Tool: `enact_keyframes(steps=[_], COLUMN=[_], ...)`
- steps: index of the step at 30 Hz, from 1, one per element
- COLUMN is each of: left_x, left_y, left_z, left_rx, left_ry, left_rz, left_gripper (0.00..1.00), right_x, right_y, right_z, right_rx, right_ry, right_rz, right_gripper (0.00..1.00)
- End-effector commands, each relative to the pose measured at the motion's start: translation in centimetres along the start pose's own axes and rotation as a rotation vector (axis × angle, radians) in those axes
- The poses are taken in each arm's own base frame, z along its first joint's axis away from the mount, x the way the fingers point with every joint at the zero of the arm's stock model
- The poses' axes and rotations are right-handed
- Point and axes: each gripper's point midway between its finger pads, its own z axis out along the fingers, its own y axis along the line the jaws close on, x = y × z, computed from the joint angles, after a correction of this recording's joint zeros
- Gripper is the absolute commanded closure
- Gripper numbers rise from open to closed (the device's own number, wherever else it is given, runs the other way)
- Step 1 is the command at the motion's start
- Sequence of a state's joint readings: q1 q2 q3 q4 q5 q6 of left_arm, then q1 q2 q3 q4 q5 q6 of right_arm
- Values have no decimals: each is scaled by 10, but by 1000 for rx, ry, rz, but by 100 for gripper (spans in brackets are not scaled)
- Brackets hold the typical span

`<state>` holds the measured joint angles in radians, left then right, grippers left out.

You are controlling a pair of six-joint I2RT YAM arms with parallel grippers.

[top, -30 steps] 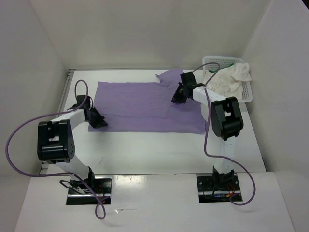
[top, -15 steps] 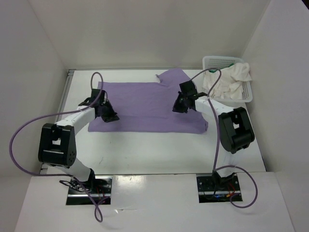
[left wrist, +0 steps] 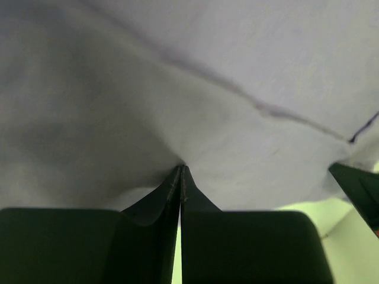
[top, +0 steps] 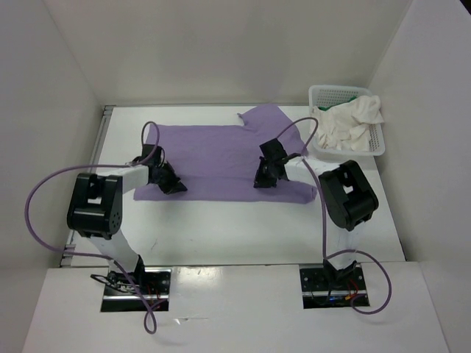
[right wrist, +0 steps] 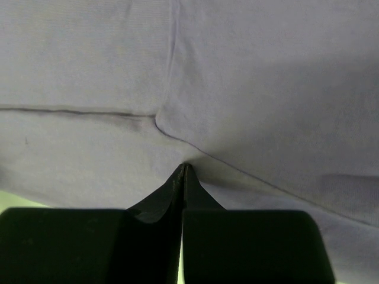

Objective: Fold and stack the t-shirts
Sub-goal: Fold the flattened tshirt in 1/3 of the way, then grap the side of the flattened tshirt furthest away from the robot with both arms

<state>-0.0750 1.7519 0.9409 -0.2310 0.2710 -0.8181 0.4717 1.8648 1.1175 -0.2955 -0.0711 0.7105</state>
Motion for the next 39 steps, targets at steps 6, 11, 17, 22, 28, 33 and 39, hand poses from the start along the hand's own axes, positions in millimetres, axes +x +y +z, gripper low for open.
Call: enact_keyframes(steps=[6,11,17,22,28,33,39], left_x=[72,101,83,-24,-150,-233,-273], left_y=[67,69,32,-37,-25,-6,6], left_z=[-29,-48,-86,-128,-78,-52,-34], left_rx=[-102,-81,51,123,-37,-116,-224], left_ry=[147,205,117,-184,-372,-470,-516], left_rz=[-64,-81,-65,42,-7,-69,-43], left_gripper=[93,94,94,83,68,54,50], right_x=[80,115,78,13,-35,-57,-60], right_y=[-17,-11,16,64,94,100,95], right_z=[-19,-39,-63,-81,-87,-89,-83], right_rx=[32,10,-37,-139,-241,-285,-287], right_ry=[103,164,84,-33,-117,-136,-126], right_rz=[-43,-75,-96,-133,-157,-166,-164], right_gripper=[100,99,97,91,90,88,87])
